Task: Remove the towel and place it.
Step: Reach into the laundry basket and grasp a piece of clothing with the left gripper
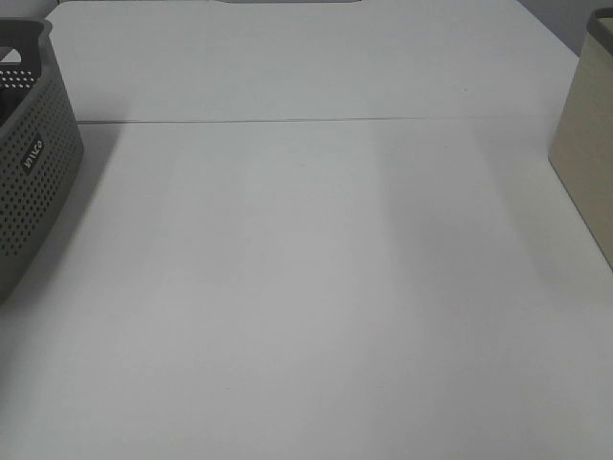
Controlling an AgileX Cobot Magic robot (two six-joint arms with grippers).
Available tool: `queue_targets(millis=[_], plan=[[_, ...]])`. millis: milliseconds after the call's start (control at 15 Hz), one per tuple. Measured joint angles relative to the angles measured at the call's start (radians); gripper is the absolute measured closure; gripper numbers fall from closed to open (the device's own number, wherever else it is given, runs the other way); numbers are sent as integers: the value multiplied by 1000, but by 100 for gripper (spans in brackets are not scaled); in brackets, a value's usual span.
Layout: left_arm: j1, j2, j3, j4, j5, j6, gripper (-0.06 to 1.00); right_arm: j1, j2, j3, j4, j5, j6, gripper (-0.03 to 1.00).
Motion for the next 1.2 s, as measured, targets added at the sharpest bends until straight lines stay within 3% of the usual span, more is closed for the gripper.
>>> queue_targets(millis=[400, 800, 1200], plan=[[0, -16, -46, -27, 77, -4, 24, 0, 0, 0, 0, 0, 0, 27], [0, -19, -88, -94, 75, 38, 24, 0, 0, 0, 0, 0, 0, 27], [0, -8, -88, -82, 7, 45, 30, 0, 0, 0, 0, 0, 0, 27]])
